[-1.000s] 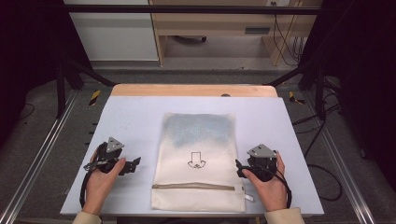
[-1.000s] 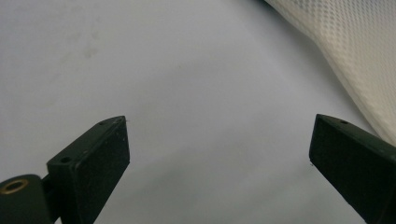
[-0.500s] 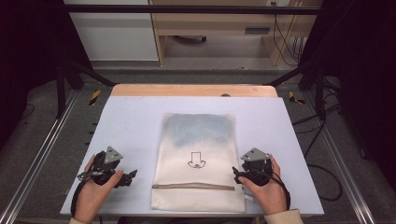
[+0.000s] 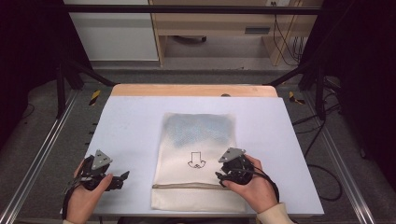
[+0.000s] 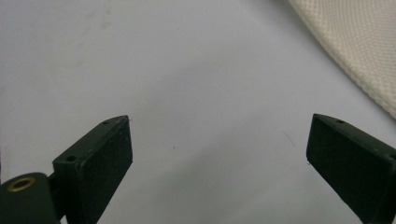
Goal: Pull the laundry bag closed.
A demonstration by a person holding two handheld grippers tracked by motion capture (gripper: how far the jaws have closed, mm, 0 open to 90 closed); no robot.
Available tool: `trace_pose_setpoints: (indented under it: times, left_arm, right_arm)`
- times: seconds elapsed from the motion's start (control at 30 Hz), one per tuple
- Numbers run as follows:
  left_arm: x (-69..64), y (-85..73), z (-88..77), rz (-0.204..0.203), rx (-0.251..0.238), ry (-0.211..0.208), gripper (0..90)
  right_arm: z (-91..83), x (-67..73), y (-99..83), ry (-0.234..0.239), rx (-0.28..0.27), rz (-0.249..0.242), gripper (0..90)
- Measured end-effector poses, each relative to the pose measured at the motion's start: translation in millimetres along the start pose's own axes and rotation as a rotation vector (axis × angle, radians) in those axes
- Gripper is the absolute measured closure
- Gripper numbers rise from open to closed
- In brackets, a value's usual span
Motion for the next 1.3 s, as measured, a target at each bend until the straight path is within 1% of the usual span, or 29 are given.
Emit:
trace_pose_setpoints:
  times: [0.03, 0.07, 0.1, 0.13, 0.23, 0.3, 0.37, 0.5, 0.53, 0.57, 0.6, 0.63, 0.67, 0.73, 0.8, 0.87, 0.9, 0.93, 0.97, 1.07, 1.3]
  left_arm:
    - [-0.1, -0.1, 4.2, 0.004, 0.019, -0.003, 7.0]
    - [-0.1, 0.3, 5.3, 0.007, 0.022, -0.005, 7.1]
    - [-0.4, 0.7, 6.0, 0.005, 0.02, -0.005, 7.2]
    - [-0.4, 0.9, 6.0, 0.007, 0.019, -0.001, 7.3]
    - [-0.4, 2.7, 7.1, 0.003, 0.015, 0.005, 7.4]
    - [0.4, 3.7, 7.8, -0.005, 0.01, 0.011, 7.5]
    - [3.9, 7.2, 12.0, -0.018, 0.014, 0.024, 7.5]
    - [6.1, 8.3, 18.7, -0.011, 0.037, 0.032, 7.5]
    - [6.1, 8.3, 18.7, -0.011, 0.037, 0.032, 7.5]
    - [6.2, 8.4, 19.2, -0.014, 0.034, 0.029, 7.5]
    - [6.2, 8.4, 19.2, -0.014, 0.034, 0.029, 7.5]
    - [5.7, 9.1, 18.6, -0.019, 0.021, 0.027, 7.5]
    - [5.4, 9.4, 18.6, -0.019, 0.018, 0.027, 7.5]
    - [5.3, 9.5, 18.9, -0.019, 0.017, 0.027, 7.5]
    - [6.1, 9.0, 19.6, -0.017, 0.022, 0.03, 7.4]
    - [6.5, 8.7, 19.5, -0.018, 0.022, 0.03, 7.4]
    - [6.9, 8.4, 19.3, -0.021, 0.021, 0.028, 7.3]
    - [7.2, 8.3, 19.3, -0.027, 0.019, 0.029, 7.3]
    - [7.4, 8.8, 19.4, -0.027, 0.017, 0.029, 7.2]
    - [7.7, 9.3, 19.4, -0.025, 0.015, 0.032, 7.2]
    - [9.8, 8.6, 17.9, -0.032, 0.016, 0.015, 7.6]
  right_arm:
    - [-0.4, 3.6, 10.6, 0.017, 0.008, -0.027, 38.9]
    - [0.0, 5.8, 16.3, 0.035, 0.012, -0.044, 39.3]
    - [0.3, 8.4, 22.4, 0.058, 0.014, -0.051, 40.0]
    - [1.1, 11.3, 28.5, 0.066, 0.011, -0.058, 42.2]
    - [5.1, 21.9, 46.5, 0.098, 0.018, -0.114, 50.1]
    - [9.5, 29.3, 57.7, 0.115, 0.016, -0.152, 54.0]
    - [14.3, 36.7, 67.4, 0.117, 0.028, -0.18, 55.6]
    - [19.4, 50.7, 82.7, 0.142, 0.043, -0.228, 59.3]
    - [20.7, 53.3, 85.3, 0.147, 0.047, -0.234, 60.7]
    - [21.6, 55.4, 87.3, 0.151, 0.051, -0.249, 64.0]
    - [21.6, 55.4, 87.3, 0.151, 0.051, -0.249, 64.0]
    - [22.9, 58.9, 90.2, 0.167, 0.05, -0.261, 66.7]
    - [23.5, 60.3, 91.4, 0.174, 0.051, -0.265, 67.4]
    - [24.1, 61.8, 92.6, 0.176, 0.057, -0.273, 68.1]
    - [24.6, 67.7, 97.1, 0.185, 0.06, -0.29, 71.4]
    - [24.8, 69.9, 98.8, 0.185, 0.055, -0.294, 71.8]
    - [24.6, 74.0, 102.0, 0.196, 0.055, -0.305, 77.4]
    - [24.6, 74.0, 102.0, 0.196, 0.055, -0.305, 77.4]
    - [24.8, 77.7, 105.1, 0.21, 0.044, -0.31, 79.2]
    - [26.5, 82.9, 109.7, 0.226, 0.042, -0.319, 79.8]
    - [30.3, 93.6, 119.4, 0.247, 0.027, -0.335, 79.3]
Point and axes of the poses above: each handheld gripper's, and its own axes: z roughly forward along the jaws, y roughly out of its top, x roughly to its left, the point moved 3 cm from there along z, roughly forward along the jaws, and after that the axes turned 10 degrees about x, right-handed, at the moved point
